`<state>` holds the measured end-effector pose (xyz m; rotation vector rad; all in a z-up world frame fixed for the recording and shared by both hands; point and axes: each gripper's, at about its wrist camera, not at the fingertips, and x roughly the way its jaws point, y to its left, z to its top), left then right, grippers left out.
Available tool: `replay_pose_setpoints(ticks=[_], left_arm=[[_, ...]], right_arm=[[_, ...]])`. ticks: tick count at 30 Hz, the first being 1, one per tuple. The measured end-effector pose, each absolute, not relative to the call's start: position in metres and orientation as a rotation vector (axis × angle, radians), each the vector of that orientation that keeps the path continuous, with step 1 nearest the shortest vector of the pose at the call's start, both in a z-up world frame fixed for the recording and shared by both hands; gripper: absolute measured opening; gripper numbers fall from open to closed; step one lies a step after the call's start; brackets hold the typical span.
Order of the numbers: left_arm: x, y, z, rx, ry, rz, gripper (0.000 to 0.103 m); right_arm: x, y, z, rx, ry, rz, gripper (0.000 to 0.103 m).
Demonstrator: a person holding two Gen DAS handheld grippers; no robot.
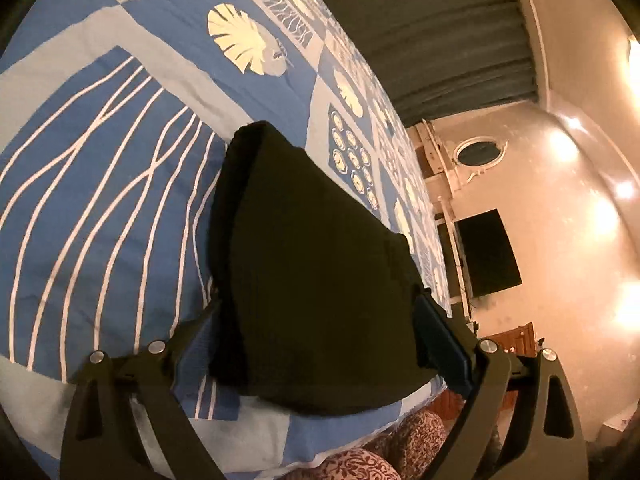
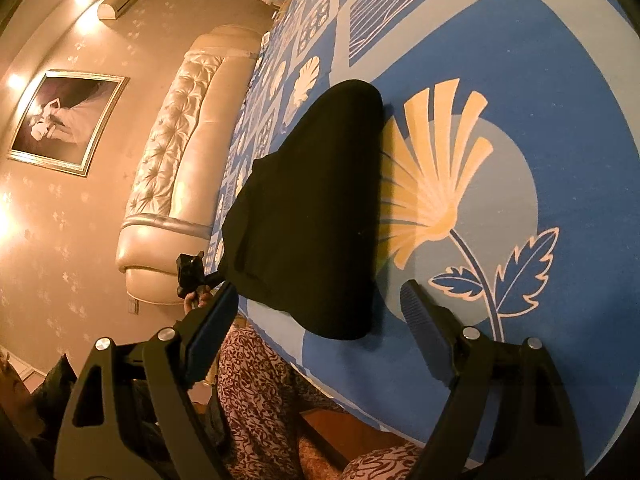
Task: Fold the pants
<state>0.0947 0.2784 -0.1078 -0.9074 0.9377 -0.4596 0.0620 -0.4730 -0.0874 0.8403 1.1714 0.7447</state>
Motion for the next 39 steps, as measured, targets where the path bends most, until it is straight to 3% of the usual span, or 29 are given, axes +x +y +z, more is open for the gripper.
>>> replay_pose_setpoints(ticks=[8,9,11,13,21,28,39], left_arm=[[0.109,0.267,-0.108,-0.891,0.985,-0.393,0.090],[0.111,0.263,-0.106,-0.884,0.995,-0.406,0.086],[0.115,0.256,-0.110,-0.887,1.041,-0.425,0.042],[0.119,0.251,-0.120,-0.878,1.099,-0.387,0.023],[0.113,0.260,-0.123,-1.008,1.099,-0.345,0.022],[0.104,0.239,-0.067,-0.959,0.987,-0.399,0.019],[0.115,0.102,0.021,-0.798,0.894,-0.609,0.019]], right_arm=[[0.061,-0.476,-0.089,0.856,1.165,0.739,0.084],[0.061,-0.477,-0.089,0.856,1.165,0.739,0.084],[0.060,-0.478,-0.089,0.861,1.162,0.739,0.084],[0.060,-0.479,-0.090,0.867,1.158,0.736,0.084],[0.058,-0.482,-0.090,0.877,1.152,0.727,0.084],[0.059,-0.495,-0.081,0.887,1.109,0.685,0.084],[0.058,-0.517,-0.072,0.945,1.031,0.568,0.084]])
